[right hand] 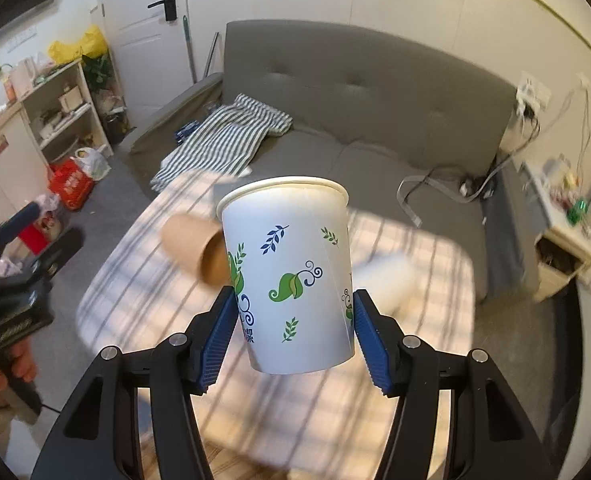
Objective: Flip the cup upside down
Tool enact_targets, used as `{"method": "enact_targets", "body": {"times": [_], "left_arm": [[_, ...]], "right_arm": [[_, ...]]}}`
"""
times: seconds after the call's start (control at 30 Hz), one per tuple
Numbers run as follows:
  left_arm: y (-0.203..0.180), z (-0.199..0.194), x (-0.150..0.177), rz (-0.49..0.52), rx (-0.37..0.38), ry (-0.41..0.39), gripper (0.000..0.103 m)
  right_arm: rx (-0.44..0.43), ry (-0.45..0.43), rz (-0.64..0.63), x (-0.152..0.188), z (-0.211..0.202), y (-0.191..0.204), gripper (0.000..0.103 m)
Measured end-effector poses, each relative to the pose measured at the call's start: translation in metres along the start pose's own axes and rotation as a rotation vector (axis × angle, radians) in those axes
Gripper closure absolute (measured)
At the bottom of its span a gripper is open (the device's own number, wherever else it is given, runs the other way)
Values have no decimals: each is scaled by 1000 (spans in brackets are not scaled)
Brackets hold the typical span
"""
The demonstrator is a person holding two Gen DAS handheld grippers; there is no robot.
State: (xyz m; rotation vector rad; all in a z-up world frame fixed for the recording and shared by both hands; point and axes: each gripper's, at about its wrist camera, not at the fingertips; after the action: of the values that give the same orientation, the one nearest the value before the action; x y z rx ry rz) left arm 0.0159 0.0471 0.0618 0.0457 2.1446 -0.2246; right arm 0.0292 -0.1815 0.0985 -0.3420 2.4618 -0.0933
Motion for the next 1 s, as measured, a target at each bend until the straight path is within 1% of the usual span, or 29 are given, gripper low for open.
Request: {"method": "enact_targets", "body": {"times": [0.1,0.17,0.23,0.3,0.4,0.53,0.73,0.83,0.87,0.9,0.93,0.97,1.0], "left_arm": [[0,-1,18,-8,-1,28,0],[-1,-1,34,-18,-3,39,0],[-1,2,54,-25,0,54,0],[-2,10,71,-18,-12,94,0],[0,19,89,-22,-22,121,0],[2,32,101,-31,-22,164,0],[5,42,105,-31,-30,183,0],[5,43,103,-28,-37,192,0],[5,43,102,-26,-40,193,0],[4,42,101,-23,-44,195,0],[3,42,101,-21,-49,193,0],[2,40,99,-19,-53,189,0],[0,35,98,-15,-50,182,0]], "right_arm": [[-21,29,64,31,5,15,45],[-20,29,126,51,11,22,45],[-7,51,192,70,27,31,44],[2,80,206,84,43,42,44],[-3,132,200,92,65,51,44],[3,180,198,94,88,57,44],[22,162,174,90,95,63,44],[18,151,175,91,94,63,42],[21,135,181,93,92,61,38],[30,113,187,93,88,59,24],[39,82,194,93,82,57,17],[42,45,202,94,74,54,11],[38,9,207,95,64,50,11]]}}
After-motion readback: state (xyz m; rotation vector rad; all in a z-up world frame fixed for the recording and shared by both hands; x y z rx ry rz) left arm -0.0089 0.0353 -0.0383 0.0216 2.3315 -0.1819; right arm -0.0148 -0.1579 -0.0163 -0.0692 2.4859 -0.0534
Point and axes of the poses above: each gripper's, at about its wrist camera, not at the fingertips, and z roughly the way its jaws point, y to its left, x to its underside, and after that the axes turned 13 degrees about x, right-handed
